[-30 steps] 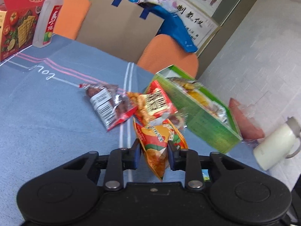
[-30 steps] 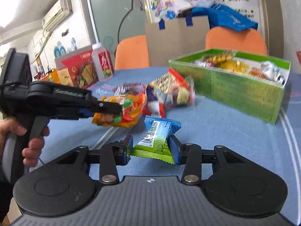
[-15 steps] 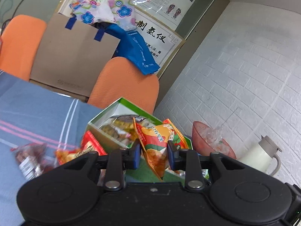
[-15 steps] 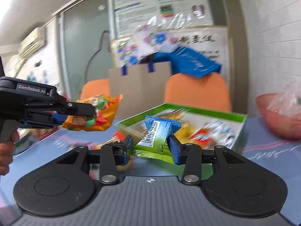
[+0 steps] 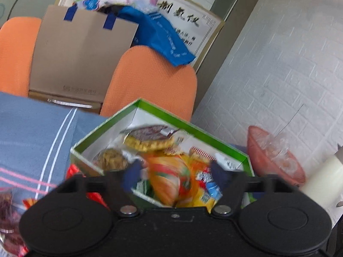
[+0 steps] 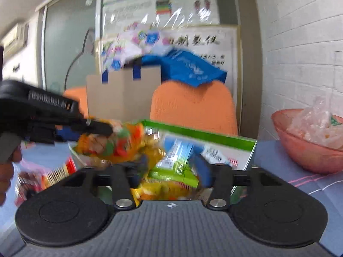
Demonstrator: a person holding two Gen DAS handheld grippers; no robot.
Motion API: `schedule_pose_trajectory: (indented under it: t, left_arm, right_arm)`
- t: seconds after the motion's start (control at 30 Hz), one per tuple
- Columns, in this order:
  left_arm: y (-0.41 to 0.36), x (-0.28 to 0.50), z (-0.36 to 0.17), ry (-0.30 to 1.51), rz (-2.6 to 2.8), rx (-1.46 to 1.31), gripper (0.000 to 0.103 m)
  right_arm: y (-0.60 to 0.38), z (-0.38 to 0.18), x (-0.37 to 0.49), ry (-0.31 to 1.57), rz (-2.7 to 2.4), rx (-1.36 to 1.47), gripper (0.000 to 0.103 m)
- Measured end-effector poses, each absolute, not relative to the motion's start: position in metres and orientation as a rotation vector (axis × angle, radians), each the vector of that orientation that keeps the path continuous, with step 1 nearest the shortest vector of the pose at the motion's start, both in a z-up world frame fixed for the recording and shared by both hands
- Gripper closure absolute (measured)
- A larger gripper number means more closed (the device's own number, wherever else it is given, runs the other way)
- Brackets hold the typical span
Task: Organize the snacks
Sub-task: 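Carry both snacks into the green box while opening both grippers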
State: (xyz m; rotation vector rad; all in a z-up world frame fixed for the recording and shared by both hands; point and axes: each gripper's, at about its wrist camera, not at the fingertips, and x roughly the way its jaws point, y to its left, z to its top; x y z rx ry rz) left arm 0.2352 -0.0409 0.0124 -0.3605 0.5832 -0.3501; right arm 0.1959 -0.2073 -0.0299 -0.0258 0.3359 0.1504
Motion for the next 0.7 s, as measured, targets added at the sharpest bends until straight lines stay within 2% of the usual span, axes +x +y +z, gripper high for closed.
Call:
schedule_pose_trajectory:
  t: [0.13,0.33,0.7]
  left_arm:
    - [-0.034,0.214,0.013,0.571,-0.343,-0.348,0.000]
    - [-0.028,0.175,0.030,0.591,-0.261,-0.280,0.000]
    - [0.004,0.123,0.029,0.570,-0.216,-0.261,0.000]
  right_arm:
    - [-0.204,-0.030,0.173,0.269,0.124,-0.126,0.000]
    - [-0.199,-0.017,0.145,0.248,0.166,-0.093,0.000]
    - [-0.167,-0.024,0.116,0.320,0.277,-0.023,0.000]
